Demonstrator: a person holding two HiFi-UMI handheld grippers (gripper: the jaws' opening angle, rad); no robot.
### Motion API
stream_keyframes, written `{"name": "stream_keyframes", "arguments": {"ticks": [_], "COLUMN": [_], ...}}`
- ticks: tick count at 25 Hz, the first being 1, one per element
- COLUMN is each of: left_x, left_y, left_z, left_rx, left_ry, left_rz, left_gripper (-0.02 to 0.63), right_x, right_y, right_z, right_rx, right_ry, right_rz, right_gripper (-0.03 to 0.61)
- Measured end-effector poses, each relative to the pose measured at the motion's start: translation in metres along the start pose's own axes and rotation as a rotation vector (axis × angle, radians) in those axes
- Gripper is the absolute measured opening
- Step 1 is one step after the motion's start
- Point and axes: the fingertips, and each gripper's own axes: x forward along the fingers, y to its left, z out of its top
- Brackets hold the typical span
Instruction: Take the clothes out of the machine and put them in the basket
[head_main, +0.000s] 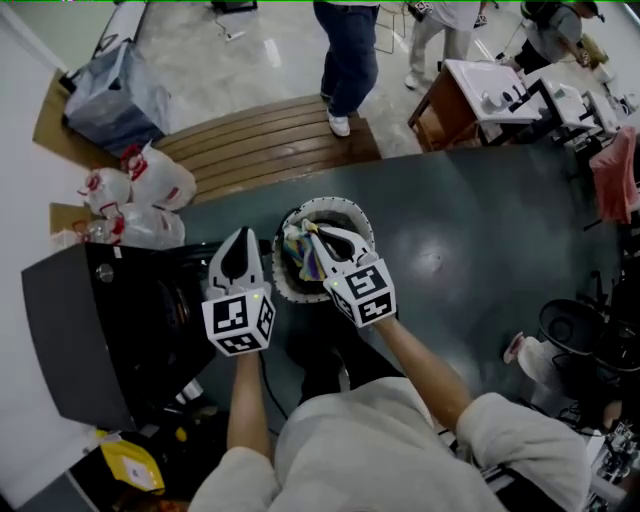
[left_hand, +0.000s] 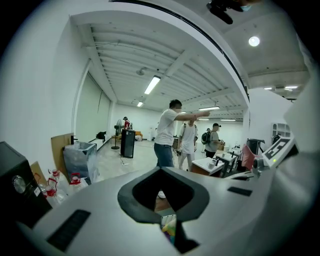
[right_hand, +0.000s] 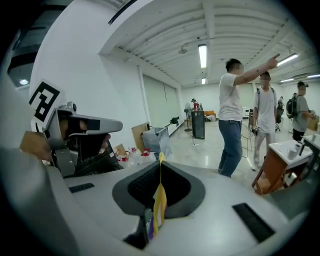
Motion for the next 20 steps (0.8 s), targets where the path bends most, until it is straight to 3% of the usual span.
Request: {"name": "stream_keyframes", "arguments": {"ticks": [13, 15, 20], "left_x": [0.045, 0.048, 0.047], "left_y": [0.040, 0.042, 0.041], "left_z": [-0.123, -0.135, -0.148], "left_rx": [-0.073, -0.081, -0.091], "left_ry": [0.134, 0.148, 0.162], "left_rz": [0.056, 0.056, 0.063], "left_gripper": [0.018, 0.018, 0.018], "right_x": [0.095, 0.102, 0.104], "right_y": [-0.028, -0.033, -0.041], "right_z": [-0.158, -0.169, -0.172], "right_rx": [0.048, 0.057, 0.056], "right_ry": [0.199, 0.195, 0.191], "right_rz": [-0.016, -0.025, -0.036], "right_gripper": [0.032, 0.188, 0.183]}}
